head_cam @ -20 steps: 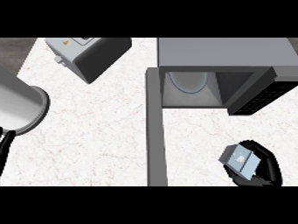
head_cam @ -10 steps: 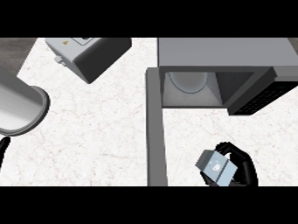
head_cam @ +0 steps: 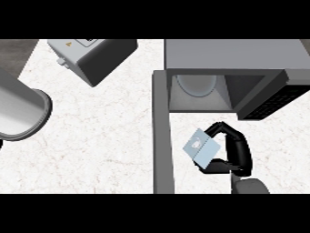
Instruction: Pick up the milk, place it into the microwave and close the microwave
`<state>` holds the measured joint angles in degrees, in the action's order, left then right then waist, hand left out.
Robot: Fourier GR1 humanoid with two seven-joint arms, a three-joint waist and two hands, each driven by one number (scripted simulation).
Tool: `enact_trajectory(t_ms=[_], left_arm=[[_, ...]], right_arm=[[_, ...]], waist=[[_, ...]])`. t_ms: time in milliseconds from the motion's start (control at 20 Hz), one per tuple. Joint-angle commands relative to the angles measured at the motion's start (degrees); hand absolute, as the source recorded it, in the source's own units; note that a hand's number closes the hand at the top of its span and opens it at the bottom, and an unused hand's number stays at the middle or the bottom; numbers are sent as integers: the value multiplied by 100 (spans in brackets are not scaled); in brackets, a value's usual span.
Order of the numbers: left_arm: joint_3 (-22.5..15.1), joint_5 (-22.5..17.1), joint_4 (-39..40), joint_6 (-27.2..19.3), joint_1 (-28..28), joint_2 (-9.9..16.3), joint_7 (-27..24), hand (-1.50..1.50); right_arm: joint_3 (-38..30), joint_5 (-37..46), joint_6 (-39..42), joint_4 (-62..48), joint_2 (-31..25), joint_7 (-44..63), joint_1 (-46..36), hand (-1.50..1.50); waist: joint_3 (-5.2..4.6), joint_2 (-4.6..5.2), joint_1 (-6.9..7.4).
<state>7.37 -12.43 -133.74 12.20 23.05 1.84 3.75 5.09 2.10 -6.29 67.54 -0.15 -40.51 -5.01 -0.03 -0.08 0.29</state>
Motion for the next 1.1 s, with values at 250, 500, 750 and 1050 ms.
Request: enact_trajectory(t_ms=[250, 500, 750, 1050], left_arm=[[111, 92, 214, 92, -214, 71, 41, -150], [164, -79, 204, 197, -263, 98, 71, -150], [314, -162, 454, 221, -499, 143, 23, -150], [397, -445, 325, 511, -228, 272, 40, -150]], right_arm=[[-259, 541, -1370, -1054, -23, 1514, -2023, 150], [-722, 654, -1522, -2639, -368, 1442, -3338, 150], [-1165, 648, -1582, -4084, -691, 938, -4118, 150], [-1505, 768, -2465, -4872, -1028, 1120, -4750, 150]], waist=[[2, 21, 51], [6, 45, 119], [10, 82, 178], [12, 138, 370]])
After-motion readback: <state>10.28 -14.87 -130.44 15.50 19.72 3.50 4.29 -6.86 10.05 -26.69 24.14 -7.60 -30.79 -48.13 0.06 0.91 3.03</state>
